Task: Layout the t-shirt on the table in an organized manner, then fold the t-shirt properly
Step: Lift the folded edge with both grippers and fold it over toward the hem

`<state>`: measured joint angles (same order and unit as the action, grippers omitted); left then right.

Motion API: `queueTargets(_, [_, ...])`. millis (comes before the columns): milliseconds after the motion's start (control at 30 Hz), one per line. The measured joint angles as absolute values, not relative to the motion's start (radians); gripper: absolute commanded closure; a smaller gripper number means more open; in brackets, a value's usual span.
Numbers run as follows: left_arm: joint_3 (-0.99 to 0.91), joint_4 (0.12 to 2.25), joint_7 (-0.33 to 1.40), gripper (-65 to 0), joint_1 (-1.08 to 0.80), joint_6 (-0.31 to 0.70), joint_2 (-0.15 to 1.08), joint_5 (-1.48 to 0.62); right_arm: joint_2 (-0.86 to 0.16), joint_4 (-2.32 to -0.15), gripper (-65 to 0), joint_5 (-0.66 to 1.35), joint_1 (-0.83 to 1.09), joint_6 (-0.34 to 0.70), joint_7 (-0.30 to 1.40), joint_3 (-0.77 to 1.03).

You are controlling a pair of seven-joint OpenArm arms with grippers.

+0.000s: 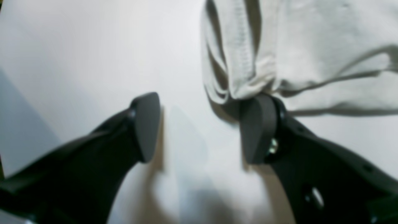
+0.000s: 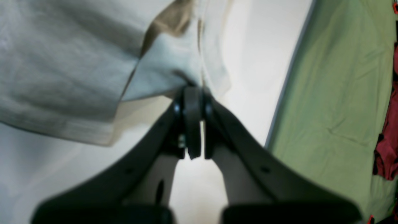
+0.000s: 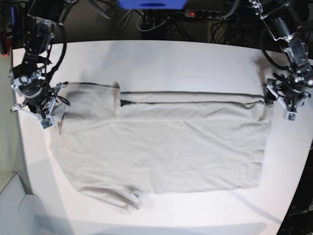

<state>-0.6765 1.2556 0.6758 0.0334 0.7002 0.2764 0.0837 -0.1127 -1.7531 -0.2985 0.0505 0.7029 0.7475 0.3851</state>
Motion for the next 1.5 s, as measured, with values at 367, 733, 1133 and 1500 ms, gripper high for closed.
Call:
queueTargets(367, [-0.633,1.256,0.671,-24.2,0.035,0.7,0.276,0.08,-0.113,-1.753,0.0,-0.299,0.05,0.703,0.748,0.385])
queueTargets(733, [-0.628,1.256,0.673,-0.3,0.034,0.701,0.276,0.081,-0.113,-1.753,0.0,-0.299,0.05,0.702,0.748,0.385])
queueTargets(1133, [-0.653,1.399,0.728,-0.6,0.019,0.704,0.268,0.08,-0.113,-1.754,0.0,-0.298,0.046,0.702,0.748,0.384])
queueTargets(1500, [-0.752,1.65,0.96,-0.6,0.038,0.704,0.3,-0.078,-0.113,-1.847,0.0,-0.29,0.0,0.702,0.753,0.386])
